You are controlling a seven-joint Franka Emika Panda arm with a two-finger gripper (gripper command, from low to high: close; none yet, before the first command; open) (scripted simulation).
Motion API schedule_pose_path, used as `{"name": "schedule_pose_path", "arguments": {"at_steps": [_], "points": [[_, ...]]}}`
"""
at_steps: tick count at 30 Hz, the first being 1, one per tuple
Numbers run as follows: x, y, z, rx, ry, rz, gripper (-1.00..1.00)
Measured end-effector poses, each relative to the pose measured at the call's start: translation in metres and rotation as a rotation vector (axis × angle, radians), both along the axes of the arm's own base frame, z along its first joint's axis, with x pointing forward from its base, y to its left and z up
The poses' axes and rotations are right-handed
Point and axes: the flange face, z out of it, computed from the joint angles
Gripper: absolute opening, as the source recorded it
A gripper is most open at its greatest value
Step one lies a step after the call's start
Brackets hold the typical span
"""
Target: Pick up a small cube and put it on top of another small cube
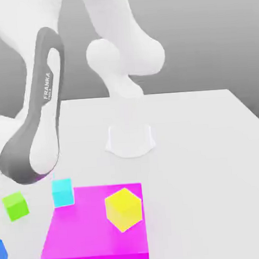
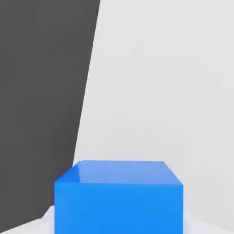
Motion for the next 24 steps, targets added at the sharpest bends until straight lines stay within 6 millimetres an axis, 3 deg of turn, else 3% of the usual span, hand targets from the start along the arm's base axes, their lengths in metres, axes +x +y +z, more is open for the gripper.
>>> {"name": "schedule_pose_path", "arguments": {"at_steps": [9,12,15,17,20,21,24], "points": [[-0.027,0.139,0.072,-0.007,0.009,0.559,-1.0],[-0.047,0.181,0.09,-0.002,0.007,0.745,-1.0],[-0.073,0.209,0.104,0.006,0.002,0.909,-1.0],[-0.083,0.221,0.097,0.01,-0.001,0.979,-1.0],[-0.085,0.225,0.06,0.01,-0.001,1.0,-1.0],[-0.086,0.225,0.05,0.01,-0.001,1.001,1.0],[-0.086,0.225,0.05,0.01,-0.001,1.001,1.0]]}}
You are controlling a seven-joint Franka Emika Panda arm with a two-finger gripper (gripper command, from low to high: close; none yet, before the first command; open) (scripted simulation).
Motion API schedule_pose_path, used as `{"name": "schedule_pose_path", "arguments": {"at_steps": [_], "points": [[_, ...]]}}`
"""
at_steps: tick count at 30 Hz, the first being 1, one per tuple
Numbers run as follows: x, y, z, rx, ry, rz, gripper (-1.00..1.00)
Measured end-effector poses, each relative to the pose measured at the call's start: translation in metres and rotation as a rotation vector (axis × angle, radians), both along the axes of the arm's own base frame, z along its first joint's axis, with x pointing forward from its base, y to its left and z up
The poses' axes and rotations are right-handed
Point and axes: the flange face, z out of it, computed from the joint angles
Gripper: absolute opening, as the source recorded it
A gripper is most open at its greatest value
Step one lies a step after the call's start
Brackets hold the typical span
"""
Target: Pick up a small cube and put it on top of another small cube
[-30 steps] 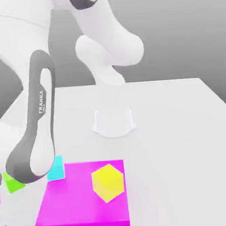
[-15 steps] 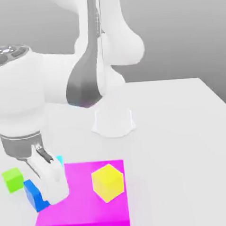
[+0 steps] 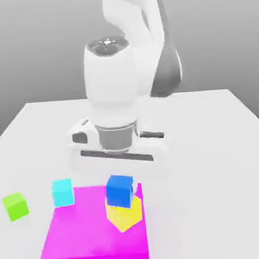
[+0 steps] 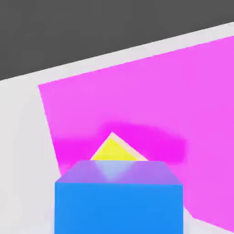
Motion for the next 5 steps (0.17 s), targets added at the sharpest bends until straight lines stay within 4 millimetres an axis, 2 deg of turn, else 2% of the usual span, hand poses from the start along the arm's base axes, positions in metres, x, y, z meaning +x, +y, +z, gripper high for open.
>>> {"name": "schedule_pose_path", "arguments": {"at_steps": [3,5], "points": [[-0.001,0.0,-0.005,-0.001,0.0,0.001,1.0],[0.0,0.0,0.009,-0.002,0.0,0.001,1.0]]}}
